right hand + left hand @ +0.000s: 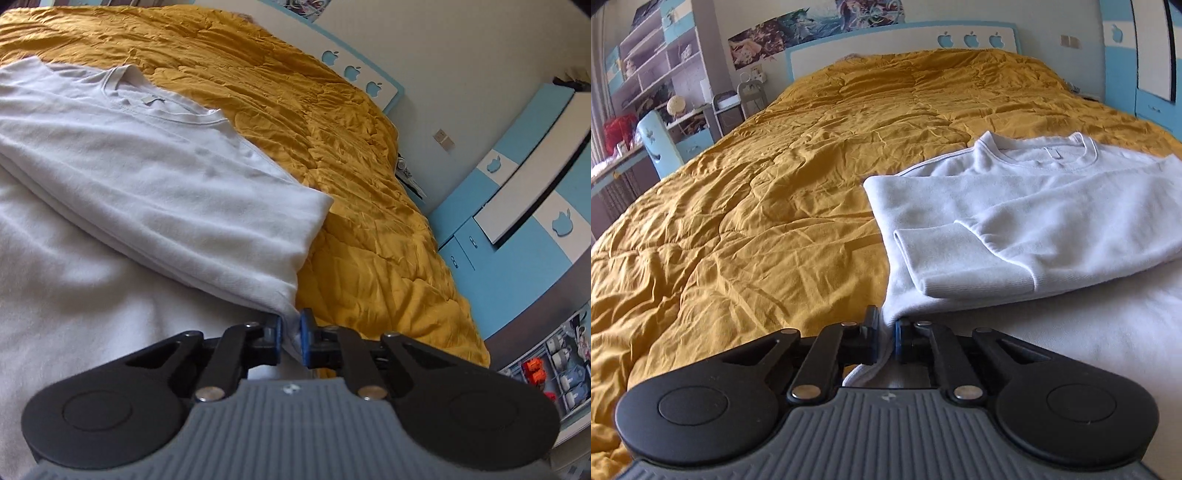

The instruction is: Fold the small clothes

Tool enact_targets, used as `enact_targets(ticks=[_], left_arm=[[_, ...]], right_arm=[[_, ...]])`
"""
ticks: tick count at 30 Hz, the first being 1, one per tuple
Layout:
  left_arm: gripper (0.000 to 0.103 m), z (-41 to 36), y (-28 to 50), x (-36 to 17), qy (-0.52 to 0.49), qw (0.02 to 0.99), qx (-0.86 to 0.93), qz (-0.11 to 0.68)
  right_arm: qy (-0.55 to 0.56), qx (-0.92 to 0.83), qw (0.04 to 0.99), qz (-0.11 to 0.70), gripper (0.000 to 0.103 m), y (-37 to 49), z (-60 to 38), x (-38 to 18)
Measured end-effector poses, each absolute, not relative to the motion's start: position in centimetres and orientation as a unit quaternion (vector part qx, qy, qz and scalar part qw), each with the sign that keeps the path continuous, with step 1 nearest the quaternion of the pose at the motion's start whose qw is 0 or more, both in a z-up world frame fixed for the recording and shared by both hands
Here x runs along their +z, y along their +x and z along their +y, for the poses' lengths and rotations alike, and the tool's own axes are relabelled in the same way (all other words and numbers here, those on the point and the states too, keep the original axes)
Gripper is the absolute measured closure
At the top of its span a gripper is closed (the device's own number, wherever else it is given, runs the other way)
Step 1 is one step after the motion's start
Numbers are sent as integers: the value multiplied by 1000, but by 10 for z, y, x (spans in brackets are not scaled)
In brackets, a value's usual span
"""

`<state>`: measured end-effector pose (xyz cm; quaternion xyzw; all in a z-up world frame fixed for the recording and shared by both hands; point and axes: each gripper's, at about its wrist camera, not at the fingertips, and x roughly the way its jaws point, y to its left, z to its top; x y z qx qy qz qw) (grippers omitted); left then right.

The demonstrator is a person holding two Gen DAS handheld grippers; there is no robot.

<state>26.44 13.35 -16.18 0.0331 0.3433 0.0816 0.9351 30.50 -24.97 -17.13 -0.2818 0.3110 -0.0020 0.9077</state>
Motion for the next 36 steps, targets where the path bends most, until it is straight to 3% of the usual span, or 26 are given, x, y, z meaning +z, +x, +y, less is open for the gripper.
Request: enact_targets(ticks=[6,11,15,18,20,26,30,32,33,36], left_arm=[[94,148,253,-156,-37,939,83,331],[94,165,250,-160,-100,931,73,344],[81,176,246,-156,-132,925,65,350],[75,185,232,-143,-157,928,69,330],[65,186,222,-132,-151,936,61,313],[63,162,225,-97,-84,952,45,289],[63,152,240,-85,-118,954,24,273],[83,143,257,-91,-121,951,11,284],[98,137,266,-98,-123,949,9,290],[103,125,286,-122,-118,943,11,310]], right_arm=[[-120,-10,937,329,100,307,-288,-158],[-48,-6,934,354,101,313,-304,-165],[-36,-4,927,375,99,315,-307,-163],[-11,-5,926,378,89,308,-316,-150],[-6,-9,927,374,68,299,-323,-138],[-27,5,944,330,68,284,-320,-91],[15,30,948,317,70,294,-311,-75],[39,40,947,316,94,303,-303,-77],[49,45,945,322,99,309,-295,-81],[40,55,942,328,102,321,-273,-100]])
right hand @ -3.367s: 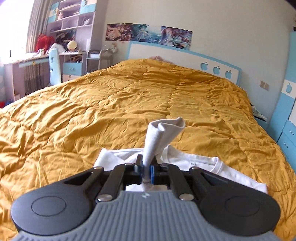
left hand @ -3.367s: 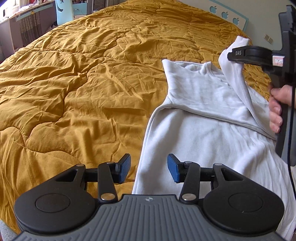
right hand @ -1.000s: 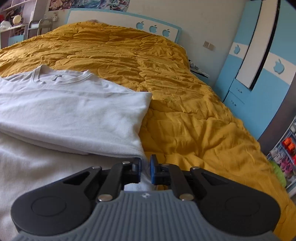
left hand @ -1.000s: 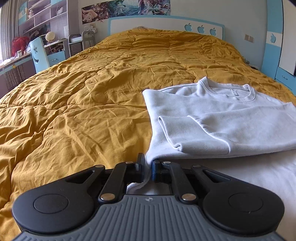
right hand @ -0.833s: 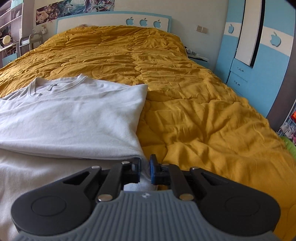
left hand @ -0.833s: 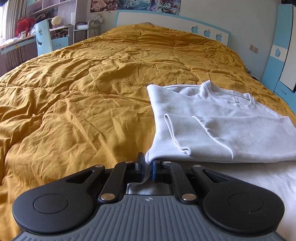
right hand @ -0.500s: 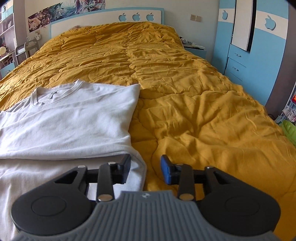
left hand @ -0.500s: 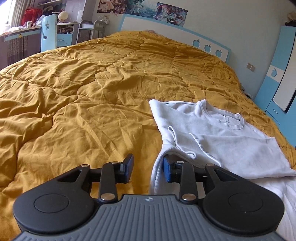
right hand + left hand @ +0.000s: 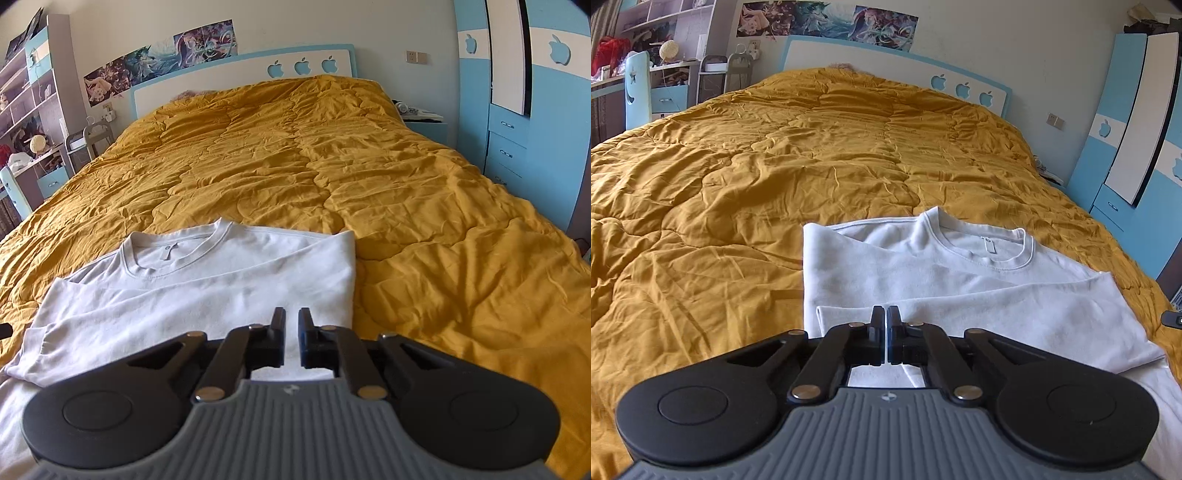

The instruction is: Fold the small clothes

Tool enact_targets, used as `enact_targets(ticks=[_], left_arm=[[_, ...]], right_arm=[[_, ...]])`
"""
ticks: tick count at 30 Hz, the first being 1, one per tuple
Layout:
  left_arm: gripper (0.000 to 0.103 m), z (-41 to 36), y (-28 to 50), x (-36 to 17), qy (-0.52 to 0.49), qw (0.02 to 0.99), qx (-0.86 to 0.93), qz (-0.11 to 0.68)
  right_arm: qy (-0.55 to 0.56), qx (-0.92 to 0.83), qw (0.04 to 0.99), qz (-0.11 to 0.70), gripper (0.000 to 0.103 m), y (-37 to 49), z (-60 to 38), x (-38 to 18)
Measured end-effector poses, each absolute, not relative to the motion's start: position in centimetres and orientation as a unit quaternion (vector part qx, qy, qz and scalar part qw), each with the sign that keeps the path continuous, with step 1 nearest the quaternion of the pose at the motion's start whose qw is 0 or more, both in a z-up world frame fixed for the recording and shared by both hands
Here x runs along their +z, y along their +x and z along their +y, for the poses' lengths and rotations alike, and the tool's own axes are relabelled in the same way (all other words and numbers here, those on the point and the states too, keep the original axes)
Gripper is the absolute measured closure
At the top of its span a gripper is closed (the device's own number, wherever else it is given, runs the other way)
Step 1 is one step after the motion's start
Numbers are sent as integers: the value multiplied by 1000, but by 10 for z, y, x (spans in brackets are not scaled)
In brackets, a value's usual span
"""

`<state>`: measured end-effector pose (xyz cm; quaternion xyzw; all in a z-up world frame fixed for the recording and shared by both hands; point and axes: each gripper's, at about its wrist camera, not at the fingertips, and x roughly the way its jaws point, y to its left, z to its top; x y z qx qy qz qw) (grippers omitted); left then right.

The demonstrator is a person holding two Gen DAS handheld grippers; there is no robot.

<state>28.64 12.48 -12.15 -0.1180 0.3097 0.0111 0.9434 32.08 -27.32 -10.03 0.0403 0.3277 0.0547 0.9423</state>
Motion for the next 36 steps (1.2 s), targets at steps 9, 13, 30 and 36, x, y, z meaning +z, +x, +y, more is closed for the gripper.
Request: enact_targets(ticks=[9,13,30,36], left_arm=[[103,155,299,-163,-166,926,60,334],[103,160,294,-160,-161,926,89,329],[23,164,248,-100,-118,940,123,295],[24,166,219,-82,-105,937,138,303]], right_arm=[[36,17,931,364,103,341,-278,-156],[48,-49,932,355,103,344,-301,-157],[123,-22,943,310,34,275,-352,-91],[139,20,931,337,21,247,-350,-72]])
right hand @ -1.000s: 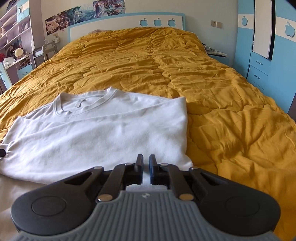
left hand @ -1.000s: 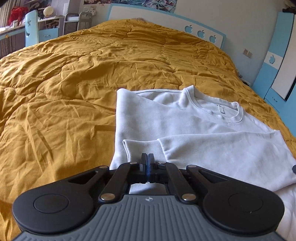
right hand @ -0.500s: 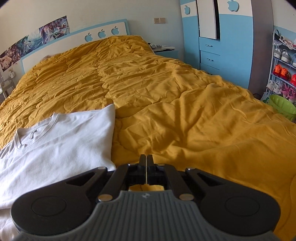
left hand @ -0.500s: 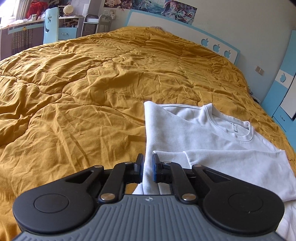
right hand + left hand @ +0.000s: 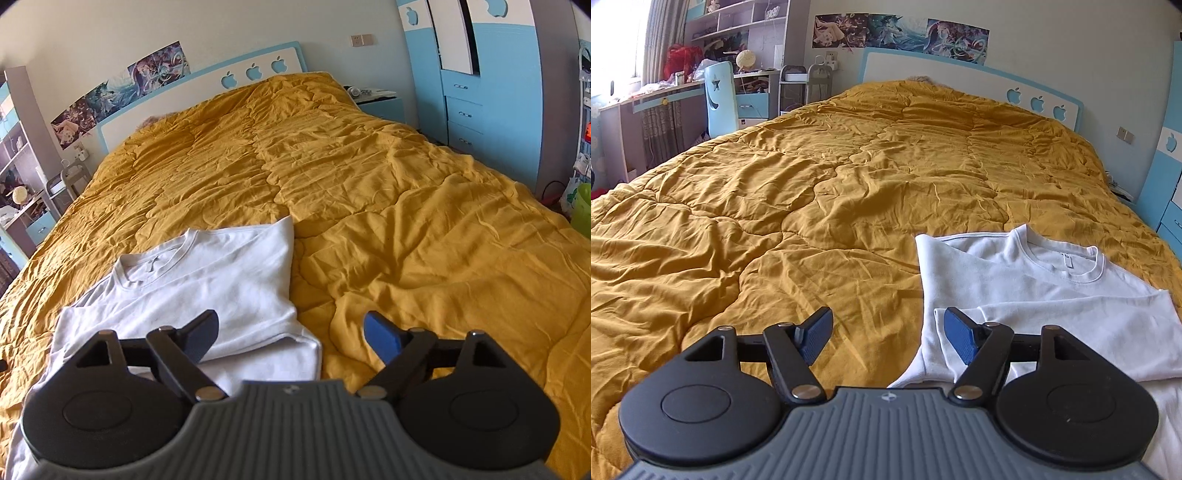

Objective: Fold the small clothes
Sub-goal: 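Grasp the sweatshirt hem with both grippers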

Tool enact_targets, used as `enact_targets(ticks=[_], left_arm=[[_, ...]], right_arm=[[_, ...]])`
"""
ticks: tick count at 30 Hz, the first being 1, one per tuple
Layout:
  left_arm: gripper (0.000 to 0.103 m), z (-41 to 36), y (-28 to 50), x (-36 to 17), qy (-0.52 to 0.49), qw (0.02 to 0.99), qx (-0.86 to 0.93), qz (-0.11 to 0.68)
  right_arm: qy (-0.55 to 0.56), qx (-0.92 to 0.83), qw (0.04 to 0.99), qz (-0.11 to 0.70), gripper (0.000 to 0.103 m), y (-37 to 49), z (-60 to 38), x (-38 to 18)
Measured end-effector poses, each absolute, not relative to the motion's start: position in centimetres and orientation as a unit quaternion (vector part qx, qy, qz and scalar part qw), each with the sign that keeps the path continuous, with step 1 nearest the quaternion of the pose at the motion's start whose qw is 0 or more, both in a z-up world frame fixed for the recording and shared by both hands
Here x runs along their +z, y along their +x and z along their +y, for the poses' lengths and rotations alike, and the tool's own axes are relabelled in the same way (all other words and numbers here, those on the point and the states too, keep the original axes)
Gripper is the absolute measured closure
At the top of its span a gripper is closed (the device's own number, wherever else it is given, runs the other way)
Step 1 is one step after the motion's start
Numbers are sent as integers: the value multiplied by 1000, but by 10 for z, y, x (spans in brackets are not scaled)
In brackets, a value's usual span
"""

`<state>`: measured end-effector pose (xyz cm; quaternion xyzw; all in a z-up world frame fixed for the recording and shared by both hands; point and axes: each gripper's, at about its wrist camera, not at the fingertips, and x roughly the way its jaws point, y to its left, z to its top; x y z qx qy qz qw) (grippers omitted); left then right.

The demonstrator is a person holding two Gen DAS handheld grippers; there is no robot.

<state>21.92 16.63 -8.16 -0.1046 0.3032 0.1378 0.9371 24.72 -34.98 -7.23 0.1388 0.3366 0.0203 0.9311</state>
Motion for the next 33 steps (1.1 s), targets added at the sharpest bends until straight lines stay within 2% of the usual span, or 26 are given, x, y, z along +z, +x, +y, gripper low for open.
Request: enact_targets(ticks=[8,14,19,30,33], left_arm=[[23,157,161,-64,-77,934,103,333],[24,160,113,-67,-79,914,38,397],[26,165,74,-80,-113,878,-19,465],[30,160,29,-106,-129,843,-58,520],[31,158,27,-115,-137,837,-56,527]], right_arm=[[92,57,929,355,21,178,-336,-55],[100,75,909,397,21,118,-341,-58],[55,67,888,452,21,77,-343,-68],[129,67,821,552,22,56,-359,-100],[117,68,812,568,32,57,-352,-109]])
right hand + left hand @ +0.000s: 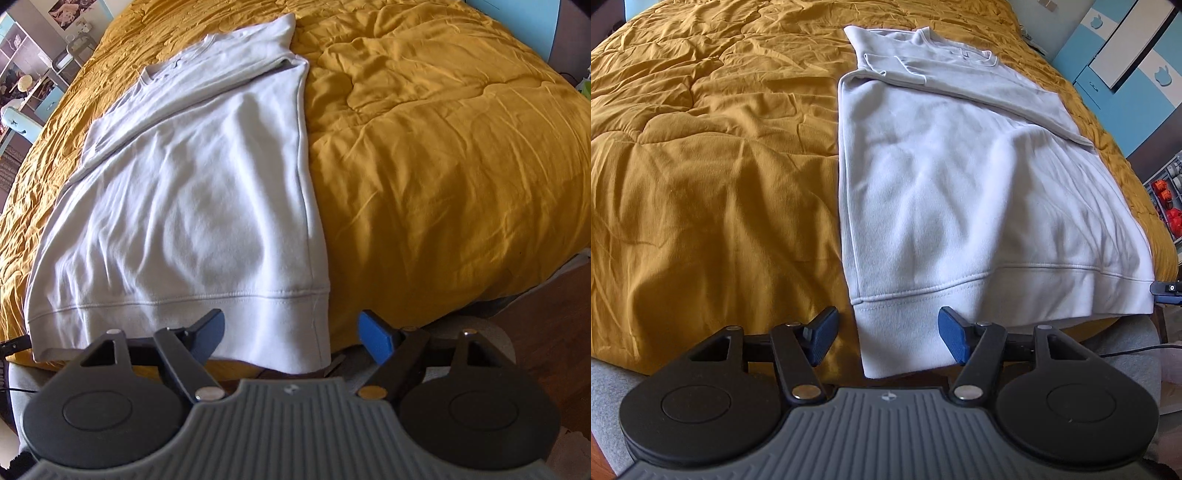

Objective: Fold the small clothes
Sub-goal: 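Grasp the sweatshirt hem with both grippers, then lift the hem with both grippers and fold it toward the collar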

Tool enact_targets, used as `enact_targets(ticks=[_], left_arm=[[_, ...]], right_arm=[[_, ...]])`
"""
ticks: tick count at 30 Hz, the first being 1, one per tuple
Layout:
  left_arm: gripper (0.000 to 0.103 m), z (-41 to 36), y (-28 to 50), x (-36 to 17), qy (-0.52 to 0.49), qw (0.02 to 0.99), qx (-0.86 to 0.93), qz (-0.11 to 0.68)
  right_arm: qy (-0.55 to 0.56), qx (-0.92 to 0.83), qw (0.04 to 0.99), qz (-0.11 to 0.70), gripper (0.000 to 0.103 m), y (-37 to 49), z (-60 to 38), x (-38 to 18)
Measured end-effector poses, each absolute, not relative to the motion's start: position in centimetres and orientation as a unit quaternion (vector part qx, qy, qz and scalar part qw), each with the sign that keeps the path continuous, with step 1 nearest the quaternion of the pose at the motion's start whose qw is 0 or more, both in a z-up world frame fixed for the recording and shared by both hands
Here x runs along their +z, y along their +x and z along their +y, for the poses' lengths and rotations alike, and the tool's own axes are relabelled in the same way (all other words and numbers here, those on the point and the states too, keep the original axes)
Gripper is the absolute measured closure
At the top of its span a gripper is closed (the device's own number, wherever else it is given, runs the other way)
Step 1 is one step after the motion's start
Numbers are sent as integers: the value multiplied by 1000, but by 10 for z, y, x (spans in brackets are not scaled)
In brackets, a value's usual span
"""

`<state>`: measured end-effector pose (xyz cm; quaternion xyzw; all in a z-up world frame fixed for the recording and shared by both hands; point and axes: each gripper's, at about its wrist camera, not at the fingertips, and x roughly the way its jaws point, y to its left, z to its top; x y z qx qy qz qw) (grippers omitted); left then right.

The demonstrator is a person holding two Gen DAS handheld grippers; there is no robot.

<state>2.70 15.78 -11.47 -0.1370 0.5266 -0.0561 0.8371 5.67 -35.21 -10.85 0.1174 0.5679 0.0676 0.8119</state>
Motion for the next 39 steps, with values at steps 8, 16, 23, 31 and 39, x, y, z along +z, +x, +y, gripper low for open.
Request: enact_targets(ticks=[8,16,23,31,39], left_arm=[[62,174,28,-129,-222,815,-73,531],[99,183,21,-125,-244,817,-38,521],[99,177,11,-110,-209,837,-58,503],[99,168,17,-89,-164,831,-86,524],[100,182,15,-74,-258,844,-124,453]], right_arm=[[124,82,808,569,100,56,-351,-112],[140,114,821,542,101,49,-354,-94],[168,140,831,511,101,40,-359,-73],[175,148,834,502,101,41,-358,-65],[234,180,830,474,101,39,-367,-64]])
